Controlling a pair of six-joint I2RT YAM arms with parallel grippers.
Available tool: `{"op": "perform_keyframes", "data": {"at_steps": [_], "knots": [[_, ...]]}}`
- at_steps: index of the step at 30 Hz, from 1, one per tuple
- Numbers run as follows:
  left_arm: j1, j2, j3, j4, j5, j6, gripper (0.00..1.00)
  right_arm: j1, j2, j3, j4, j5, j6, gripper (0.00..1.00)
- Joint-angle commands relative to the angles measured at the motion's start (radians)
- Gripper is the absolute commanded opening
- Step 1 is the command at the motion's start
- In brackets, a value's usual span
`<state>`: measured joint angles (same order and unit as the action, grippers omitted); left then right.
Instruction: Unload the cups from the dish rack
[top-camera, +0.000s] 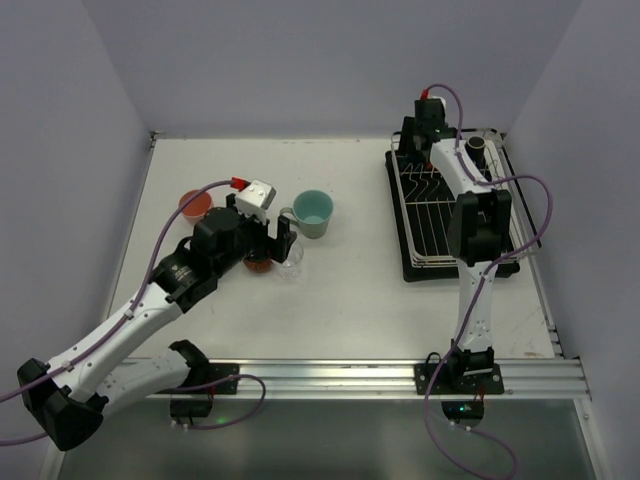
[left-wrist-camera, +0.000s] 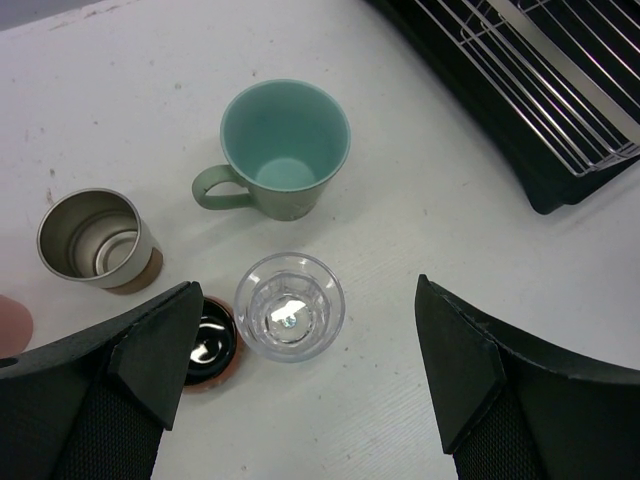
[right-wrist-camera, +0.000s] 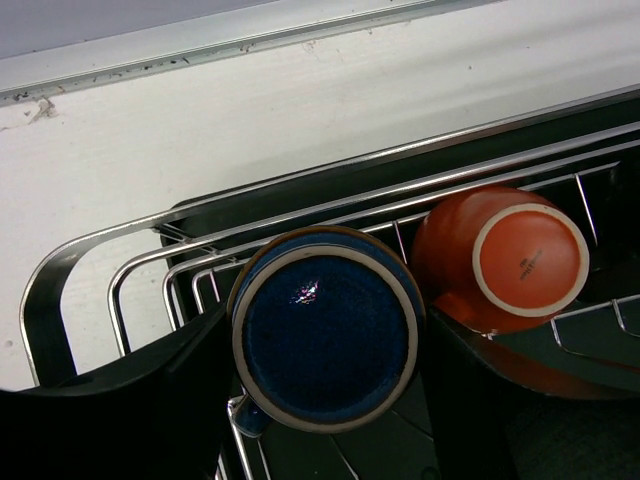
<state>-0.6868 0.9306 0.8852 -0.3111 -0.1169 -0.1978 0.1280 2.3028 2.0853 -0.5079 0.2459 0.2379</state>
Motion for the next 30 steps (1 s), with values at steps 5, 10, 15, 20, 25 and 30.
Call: {"op": "perform_keyframes", "data": {"at_steps": [5, 10, 15, 20, 25, 30], "knots": [[0.042, 0.031, 0.001, 0.049, 0.057, 0.006, 0.93, -0.004, -0.169, -0.051, 0.160, 0.021, -0.068, 0.37], [0.061, 0.059, 0.017, 0.066, 0.103, -0.009, 0.92, -0.004, -0.311, -0.126, 0.239, -0.022, -0.066, 0.36], [0.069, 0.080, 0.046, 0.121, 0.226, -0.063, 0.81, -0.002, -0.489, -0.327, 0.325, -0.109, 0.038, 0.36], [0.067, 0.143, 0.073, 0.258, 0.391, -0.179, 0.72, 0.018, -0.791, -0.712, 0.492, -0.317, 0.286, 0.35], [0.030, 0.233, 0.070, 0.480, 0.499, -0.322, 0.70, 0.061, -1.025, -1.156, 0.805, -0.642, 0.660, 0.34], [-0.002, 0.306, 0.069, 0.625, 0.517, -0.393, 0.67, 0.110, -1.106, -1.379, 1.181, -0.839, 0.981, 0.34]]}}
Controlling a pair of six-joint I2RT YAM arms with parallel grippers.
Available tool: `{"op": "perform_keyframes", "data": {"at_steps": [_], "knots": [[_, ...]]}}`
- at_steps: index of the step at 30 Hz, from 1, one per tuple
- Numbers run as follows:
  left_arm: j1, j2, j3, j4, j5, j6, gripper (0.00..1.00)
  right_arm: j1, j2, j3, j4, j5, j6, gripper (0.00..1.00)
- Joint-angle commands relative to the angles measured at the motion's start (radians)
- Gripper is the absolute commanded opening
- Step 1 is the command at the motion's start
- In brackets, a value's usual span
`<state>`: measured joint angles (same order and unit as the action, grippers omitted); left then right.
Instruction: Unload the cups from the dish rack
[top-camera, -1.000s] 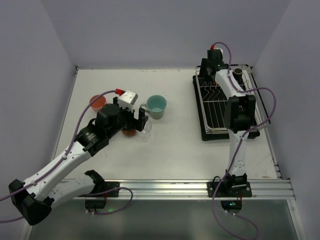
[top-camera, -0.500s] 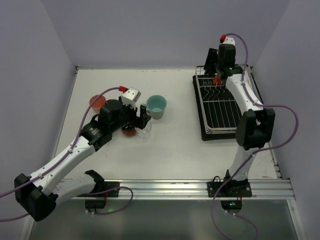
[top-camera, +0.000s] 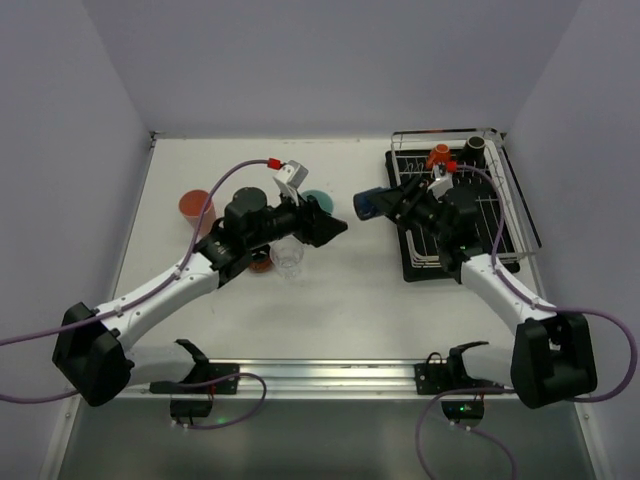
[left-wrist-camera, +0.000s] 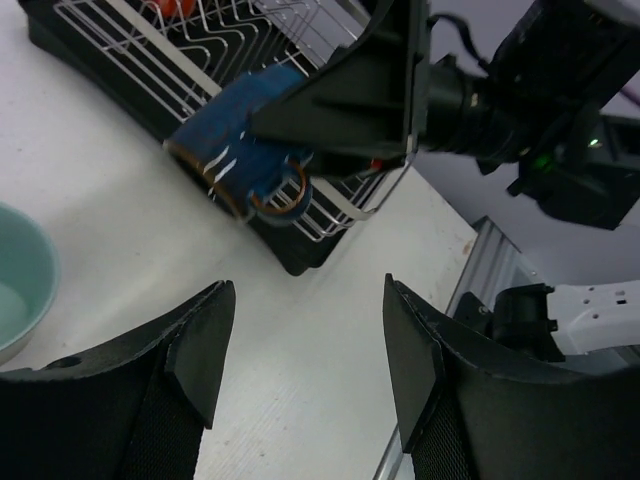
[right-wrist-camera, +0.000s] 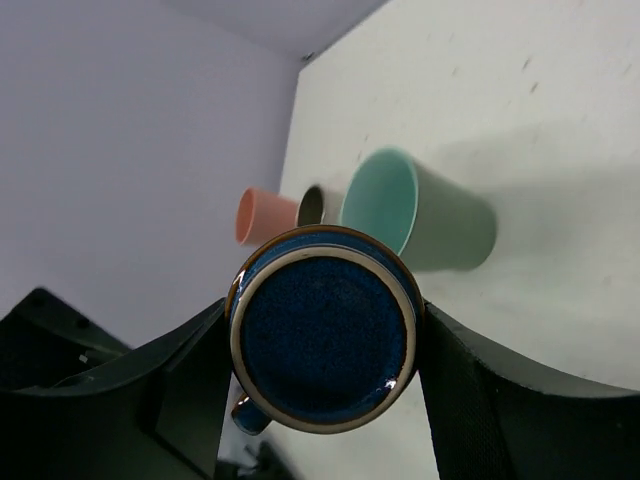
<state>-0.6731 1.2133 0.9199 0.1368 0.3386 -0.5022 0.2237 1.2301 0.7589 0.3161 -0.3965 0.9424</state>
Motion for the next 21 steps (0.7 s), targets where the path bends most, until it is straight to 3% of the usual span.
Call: {"op": "perform_keyframes", "data": {"at_steps": [1, 6, 13, 21], "knots": [[-0.019, 0.043, 0.033, 0.193, 0.066, -0.113, 0.66, 0.016, -0.038, -0.093, 0.389, -0.215, 0.306, 0.34], [-0.028, 0.084, 0.030, 0.254, 0.065, -0.153, 0.62, 0.037, -0.041, -0.130, 0.469, -0.266, 0.363, 0.34], [-0.026, 0.098, 0.020, 0.271, 0.025, -0.188, 0.50, 0.057, 0.051, -0.200, 0.722, -0.312, 0.504, 0.34], [-0.026, 0.117, -0.013, 0.374, 0.034, -0.225, 0.49, 0.103, 0.097, -0.210, 0.819, -0.315, 0.545, 0.34]]}}
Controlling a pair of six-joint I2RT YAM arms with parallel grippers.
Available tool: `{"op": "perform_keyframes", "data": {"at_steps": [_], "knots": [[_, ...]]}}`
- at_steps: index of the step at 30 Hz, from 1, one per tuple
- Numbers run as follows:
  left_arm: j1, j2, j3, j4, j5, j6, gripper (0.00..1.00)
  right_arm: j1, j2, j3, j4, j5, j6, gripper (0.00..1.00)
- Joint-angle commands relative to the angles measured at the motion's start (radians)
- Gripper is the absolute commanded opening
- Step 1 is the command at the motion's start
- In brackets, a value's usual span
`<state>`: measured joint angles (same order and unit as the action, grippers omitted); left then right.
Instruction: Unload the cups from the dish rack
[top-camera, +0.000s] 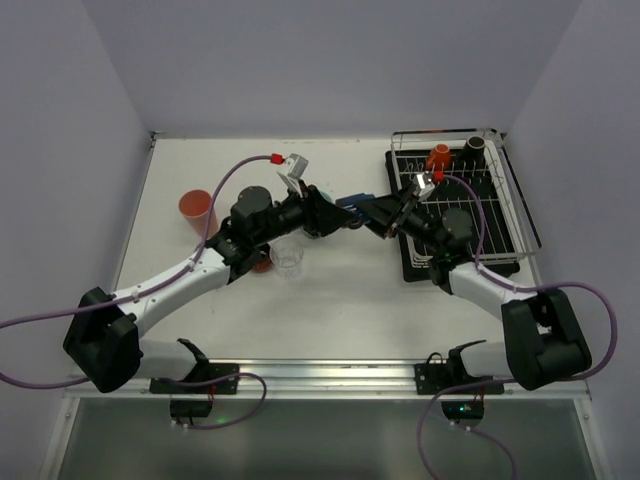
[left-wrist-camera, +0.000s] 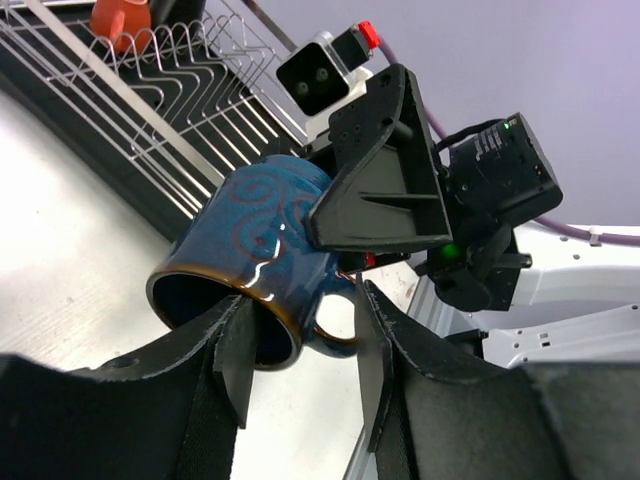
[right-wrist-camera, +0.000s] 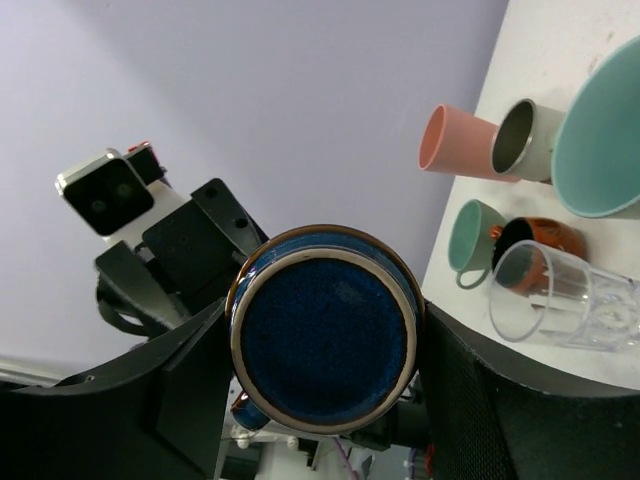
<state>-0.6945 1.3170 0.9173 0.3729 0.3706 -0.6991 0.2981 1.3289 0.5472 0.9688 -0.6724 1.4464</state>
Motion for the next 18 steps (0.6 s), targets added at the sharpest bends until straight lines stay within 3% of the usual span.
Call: {"op": "perform_keyframes", "data": {"at_steps": [1, 3, 9, 12, 13, 14, 18], "knots": [[-0.007, 0.014, -0.015, 0.153, 0.005, -0.033, 0.46, 0.033, 0.003, 0.000, 0.189, -0.041, 0.051, 0.34], [-0.007, 0.002, -0.040, 0.176, -0.007, -0.034, 0.40, 0.036, 0.007, -0.007, 0.211, -0.038, 0.072, 0.33], [-0.005, -0.061, -0.086, 0.238, -0.097, -0.024, 0.01, 0.052, 0.024, -0.018, 0.226, -0.043, 0.088, 0.36], [-0.007, -0.062, -0.043, 0.123, -0.136, 0.022, 0.00, 0.052, 0.020, -0.041, 0.217, -0.044, 0.072, 0.71], [-0.007, -0.059, -0.023, 0.010, -0.156, 0.067, 0.00, 0.052, 0.006, -0.056, 0.202, -0.044, 0.062, 0.82], [-0.007, -0.055, 0.023, -0.053, -0.162, 0.093, 0.00, 0.052, -0.005, -0.062, 0.183, -0.044, 0.034, 0.99], [-0.014, 0.008, 0.159, -0.377, -0.188, 0.251, 0.00, 0.049, -0.094, -0.092, 0.004, -0.026, -0.096, 0.99]]}}
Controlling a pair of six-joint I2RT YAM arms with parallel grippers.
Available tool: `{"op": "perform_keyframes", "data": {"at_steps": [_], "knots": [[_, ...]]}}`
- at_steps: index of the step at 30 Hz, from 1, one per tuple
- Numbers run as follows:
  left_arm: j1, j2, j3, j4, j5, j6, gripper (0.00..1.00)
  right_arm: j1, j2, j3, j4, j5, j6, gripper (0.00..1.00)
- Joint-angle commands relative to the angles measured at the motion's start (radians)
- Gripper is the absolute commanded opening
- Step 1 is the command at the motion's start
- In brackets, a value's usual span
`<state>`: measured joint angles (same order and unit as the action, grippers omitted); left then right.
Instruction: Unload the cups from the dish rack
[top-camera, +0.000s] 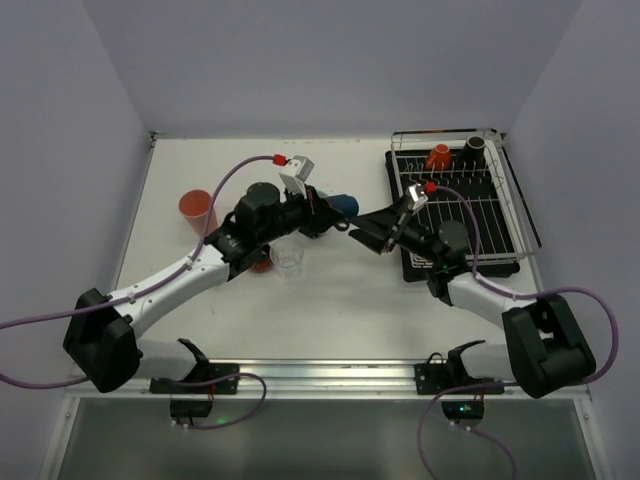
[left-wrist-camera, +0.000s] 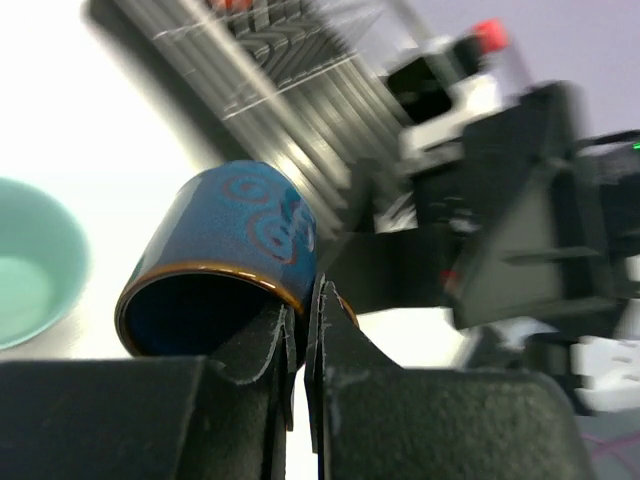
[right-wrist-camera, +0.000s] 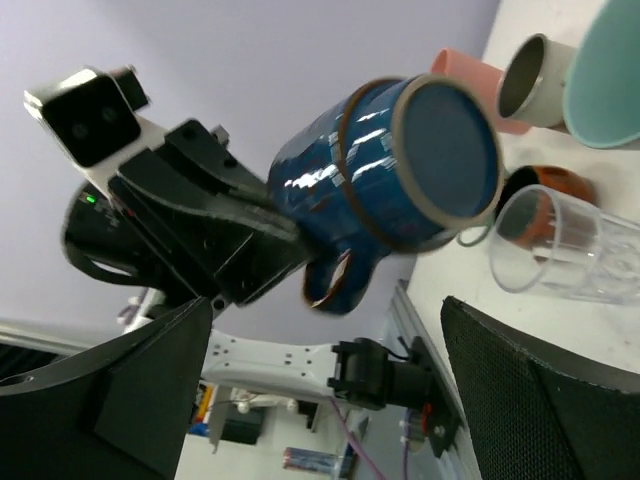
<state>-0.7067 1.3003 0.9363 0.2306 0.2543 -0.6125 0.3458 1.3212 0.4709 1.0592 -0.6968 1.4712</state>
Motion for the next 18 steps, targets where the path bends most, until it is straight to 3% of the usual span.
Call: {"op": "perform_keyframes", "data": {"at_steps": [1, 4, 5, 8, 13, 18], "knots": [[-0.005, 0.036, 0.171, -0.322, -0.119, 0.222, 0.00, 0.001, -0.115, -0.026, -0.143, 0.032, -0.161, 0.99], [-0.011, 0.082, 0.266, -0.520, -0.168, 0.293, 0.00, 0.001, -0.264, 0.000, -0.491, 0.162, -0.365, 0.99], [-0.013, 0.096, 0.283, -0.580, -0.162, 0.303, 0.00, 0.001, -0.349, 0.011, -0.675, 0.212, -0.478, 0.99], [-0.046, 0.178, 0.355, -0.677, -0.145, 0.333, 0.00, 0.001, -0.471, 0.054, -0.963, 0.386, -0.628, 0.99], [-0.148, 0.333, 0.456, -0.807, -0.229, 0.365, 0.00, 0.001, -0.694, 0.093, -1.218, 0.551, -0.762, 0.99], [-0.163, 0.411, 0.457, -0.838, -0.248, 0.352, 0.00, 0.001, -0.778, 0.095, -1.289, 0.640, -0.798, 0.99]]}}
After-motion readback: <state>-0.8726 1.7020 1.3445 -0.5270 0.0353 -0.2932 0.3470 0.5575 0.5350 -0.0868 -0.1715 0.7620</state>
